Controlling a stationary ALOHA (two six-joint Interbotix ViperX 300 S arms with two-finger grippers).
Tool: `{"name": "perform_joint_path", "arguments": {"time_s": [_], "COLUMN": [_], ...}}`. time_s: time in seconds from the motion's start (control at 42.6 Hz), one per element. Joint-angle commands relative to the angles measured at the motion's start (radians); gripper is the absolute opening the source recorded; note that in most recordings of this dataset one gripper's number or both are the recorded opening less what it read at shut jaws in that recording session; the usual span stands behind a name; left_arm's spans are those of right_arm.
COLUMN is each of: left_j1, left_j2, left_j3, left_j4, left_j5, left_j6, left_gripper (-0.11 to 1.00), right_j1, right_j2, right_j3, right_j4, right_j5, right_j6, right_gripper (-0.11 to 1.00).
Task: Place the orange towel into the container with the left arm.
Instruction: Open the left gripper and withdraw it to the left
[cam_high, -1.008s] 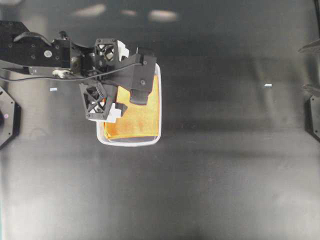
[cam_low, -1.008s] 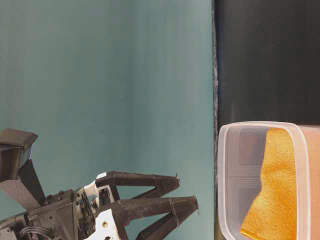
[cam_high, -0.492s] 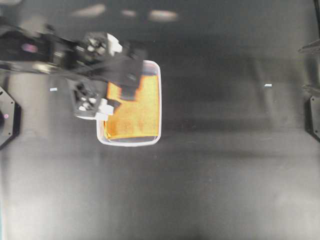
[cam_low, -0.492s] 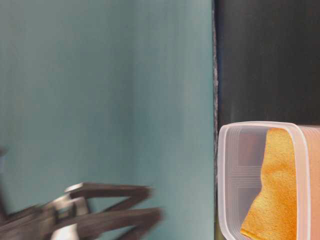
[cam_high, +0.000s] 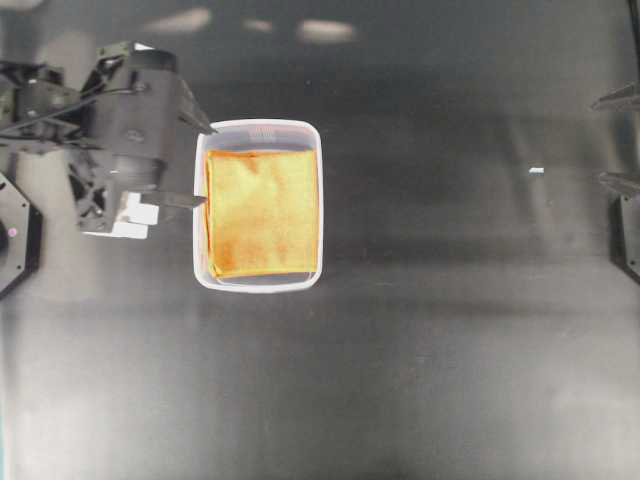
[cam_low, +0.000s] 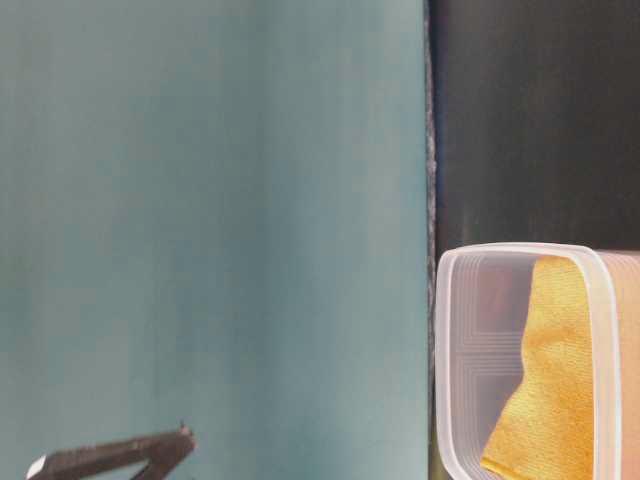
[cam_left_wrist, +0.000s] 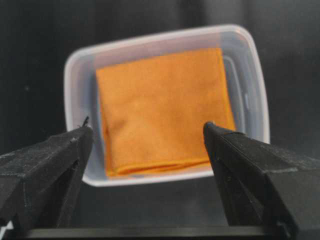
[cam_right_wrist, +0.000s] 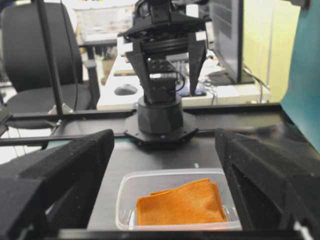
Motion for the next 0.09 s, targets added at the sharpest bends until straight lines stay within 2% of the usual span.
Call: {"name": "perform_joint_path", "arguments": {"time_s": [0.0,0.07], "left_j1": [-0.003,-0.003], "left_j2": [-0.041,-0.057], "left_j3": [0.008,0.020], "left_j4": [0.003,0.003], "left_j5": [-0.023,-0.035], "left_j6": [-0.005,-0.018], "left_gripper": [0.85,0.85], "right_j1": [-0.003,-0.003], "right_j2": [0.006,0.006], "right_j3": [-0.008,-0.008], "right_j4": [0.003,0.003], "right_j5": [-0.011,-0.011], "right_j6": [-0.002,0.000], "right_gripper": [0.79,0.79]}}
